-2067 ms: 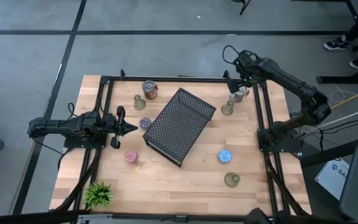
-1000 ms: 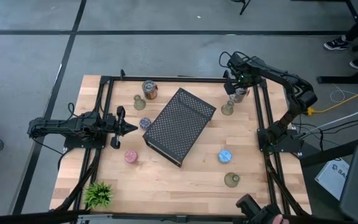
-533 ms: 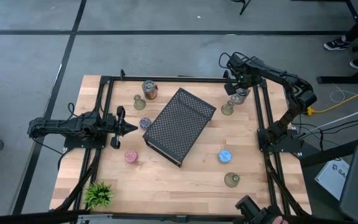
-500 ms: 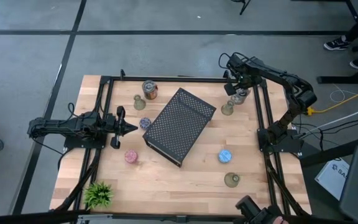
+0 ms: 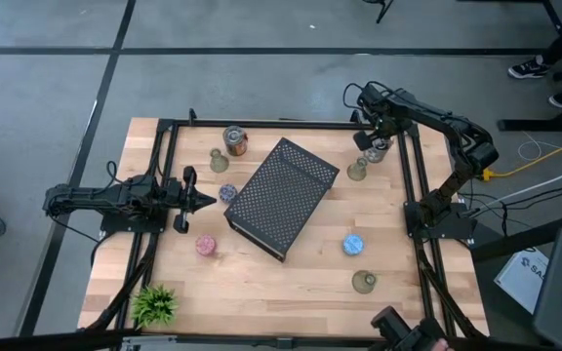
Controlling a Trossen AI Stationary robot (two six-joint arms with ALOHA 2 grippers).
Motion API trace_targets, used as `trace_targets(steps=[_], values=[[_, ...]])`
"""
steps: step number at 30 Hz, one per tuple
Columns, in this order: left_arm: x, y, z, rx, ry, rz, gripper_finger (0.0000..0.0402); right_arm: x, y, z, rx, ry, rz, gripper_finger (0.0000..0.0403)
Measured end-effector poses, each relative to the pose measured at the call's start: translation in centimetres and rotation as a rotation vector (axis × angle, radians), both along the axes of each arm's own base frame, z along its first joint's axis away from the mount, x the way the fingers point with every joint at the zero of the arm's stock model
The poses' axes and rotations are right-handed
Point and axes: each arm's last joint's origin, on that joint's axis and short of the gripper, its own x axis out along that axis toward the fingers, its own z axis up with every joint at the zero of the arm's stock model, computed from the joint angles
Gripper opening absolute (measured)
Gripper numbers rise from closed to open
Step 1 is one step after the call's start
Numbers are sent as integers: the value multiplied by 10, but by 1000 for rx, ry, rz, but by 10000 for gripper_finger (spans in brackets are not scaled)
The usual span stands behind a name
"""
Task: Pick & Place candle stick holders
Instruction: Put the right scented candle on the shelf
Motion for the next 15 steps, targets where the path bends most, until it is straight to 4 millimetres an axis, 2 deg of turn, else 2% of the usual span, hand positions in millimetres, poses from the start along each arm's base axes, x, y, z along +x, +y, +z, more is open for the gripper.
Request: trace_targets(steps=[15], values=[[0, 0, 0, 0, 0, 0, 2, -3, 1, -2, 18, -5, 18, 399]])
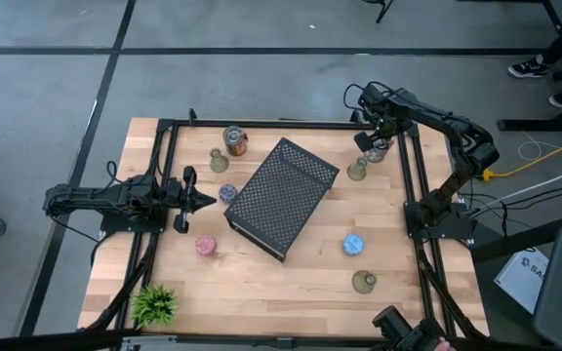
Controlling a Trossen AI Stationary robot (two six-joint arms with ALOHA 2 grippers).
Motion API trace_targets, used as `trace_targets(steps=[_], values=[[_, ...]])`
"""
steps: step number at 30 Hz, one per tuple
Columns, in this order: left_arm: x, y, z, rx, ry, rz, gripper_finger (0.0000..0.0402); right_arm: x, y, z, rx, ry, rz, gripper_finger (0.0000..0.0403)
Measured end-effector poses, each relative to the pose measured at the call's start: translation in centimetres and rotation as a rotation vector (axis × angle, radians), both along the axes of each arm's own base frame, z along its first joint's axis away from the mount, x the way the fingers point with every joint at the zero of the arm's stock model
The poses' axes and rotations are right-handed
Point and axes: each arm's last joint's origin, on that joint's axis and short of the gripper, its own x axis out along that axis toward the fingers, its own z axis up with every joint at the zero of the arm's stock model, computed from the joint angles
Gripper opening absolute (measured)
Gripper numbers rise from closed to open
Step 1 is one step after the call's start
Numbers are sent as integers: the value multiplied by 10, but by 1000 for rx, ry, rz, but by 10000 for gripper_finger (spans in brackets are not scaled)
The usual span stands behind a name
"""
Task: Pick & Place candle stick holders
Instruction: Put the right scented candle on the shelf
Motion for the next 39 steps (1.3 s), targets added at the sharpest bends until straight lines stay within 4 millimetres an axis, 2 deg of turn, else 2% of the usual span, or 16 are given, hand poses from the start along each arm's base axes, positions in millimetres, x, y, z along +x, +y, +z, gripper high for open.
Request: trace_targets(steps=[13, 23, 39], values=[[0, 0, 0, 0, 0, 0, 2, 1, 5, -9, 17, 3, 19, 399], [0, 0, 0, 0, 0, 0, 2, 7, 2, 16, -48, 9, 25, 399], [0, 0, 0, 0, 0, 0, 2, -7, -5, 13, -59, 44, -62, 400]])
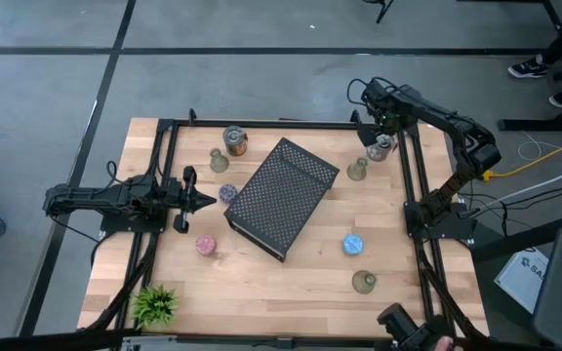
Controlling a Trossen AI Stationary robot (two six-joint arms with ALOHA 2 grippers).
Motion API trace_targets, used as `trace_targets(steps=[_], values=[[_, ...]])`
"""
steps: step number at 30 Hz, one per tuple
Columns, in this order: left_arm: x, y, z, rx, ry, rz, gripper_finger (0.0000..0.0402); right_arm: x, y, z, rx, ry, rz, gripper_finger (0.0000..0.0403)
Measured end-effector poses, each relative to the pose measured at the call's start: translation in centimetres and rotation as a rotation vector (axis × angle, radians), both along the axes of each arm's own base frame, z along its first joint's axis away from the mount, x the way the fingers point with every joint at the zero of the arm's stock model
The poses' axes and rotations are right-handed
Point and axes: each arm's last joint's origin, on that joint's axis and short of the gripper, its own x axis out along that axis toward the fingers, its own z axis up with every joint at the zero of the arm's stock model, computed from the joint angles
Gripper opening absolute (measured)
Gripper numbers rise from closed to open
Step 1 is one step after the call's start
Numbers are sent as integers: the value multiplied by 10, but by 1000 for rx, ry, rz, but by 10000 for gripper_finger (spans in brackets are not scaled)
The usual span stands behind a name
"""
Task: Pick & Place candle stick holders
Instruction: Put the right scented candle on the shelf
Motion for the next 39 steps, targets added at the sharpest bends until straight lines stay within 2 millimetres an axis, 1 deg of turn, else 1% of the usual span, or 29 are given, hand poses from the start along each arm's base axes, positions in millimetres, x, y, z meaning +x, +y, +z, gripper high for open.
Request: trace_targets(steps=[5, 12, 19, 31, 34, 39], values=[[0, 0, 0, 0, 0, 0, 2, -3, 0, -5, 31, -36, -19, 400], [0, 0, 0, 0, 0, 0, 2, -7, 0, -11, 38, -34, -37, 400], [0, 0, 0, 0, 0, 0, 2, -10, 5, -27, 70, -38, -38, 400], [0, 0, 0, 0, 0, 0, 2, -5, 6, -38, 78, -150, -25, 399], [0, 0, 0, 0, 0, 0, 2, -4, 6, -38, 79, -149, -22, 390], [0, 0, 0, 0, 0, 0, 2, -4, 7, -37, 80, -148, -20, 356]])
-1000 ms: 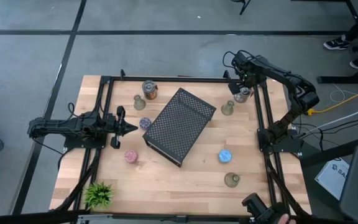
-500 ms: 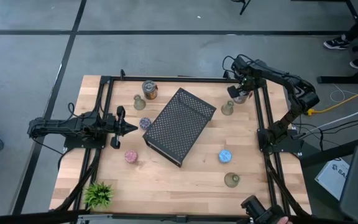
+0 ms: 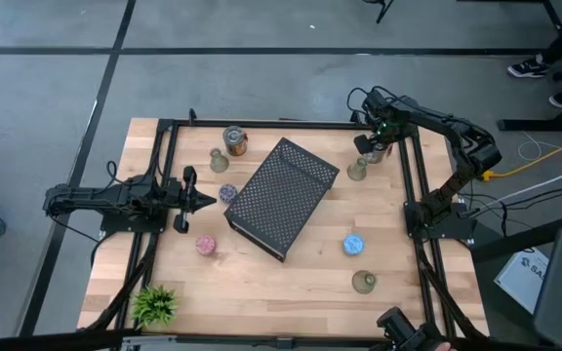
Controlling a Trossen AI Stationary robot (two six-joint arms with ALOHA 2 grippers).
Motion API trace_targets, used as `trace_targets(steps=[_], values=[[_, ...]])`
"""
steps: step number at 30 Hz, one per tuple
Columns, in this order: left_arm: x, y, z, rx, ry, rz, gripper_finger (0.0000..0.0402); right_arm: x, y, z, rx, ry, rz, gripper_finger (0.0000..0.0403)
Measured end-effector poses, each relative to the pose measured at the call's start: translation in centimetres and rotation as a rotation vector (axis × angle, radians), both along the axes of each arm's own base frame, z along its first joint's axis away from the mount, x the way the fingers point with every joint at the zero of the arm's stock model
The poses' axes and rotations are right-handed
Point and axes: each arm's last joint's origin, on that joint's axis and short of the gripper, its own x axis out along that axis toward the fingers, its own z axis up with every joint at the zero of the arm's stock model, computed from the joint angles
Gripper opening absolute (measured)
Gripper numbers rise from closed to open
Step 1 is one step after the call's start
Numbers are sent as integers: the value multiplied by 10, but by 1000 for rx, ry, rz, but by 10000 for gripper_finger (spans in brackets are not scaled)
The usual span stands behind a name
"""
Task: Pick & Place candle stick holders
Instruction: Put the right scented candle on the shelf
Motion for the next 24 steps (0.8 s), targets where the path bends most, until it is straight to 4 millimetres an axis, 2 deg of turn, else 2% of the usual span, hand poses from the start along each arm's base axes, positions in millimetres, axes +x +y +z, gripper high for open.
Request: trace_targets(steps=[5, 11, 16, 24], values=[[0, 0, 0, 0, 0, 0, 2, 0, 0, 5, 16, 12, 5, 352], [0, 0, 0, 0, 0, 0, 2, 3, -4, 21, 6, 11, 8, 352], [0, 0, 0, 0, 0, 0, 2, 7, -9, 46, -15, 11, 11, 351], [0, 0, 0, 0, 0, 0, 2, 26, -6, 103, -106, 11, 86, 351]])
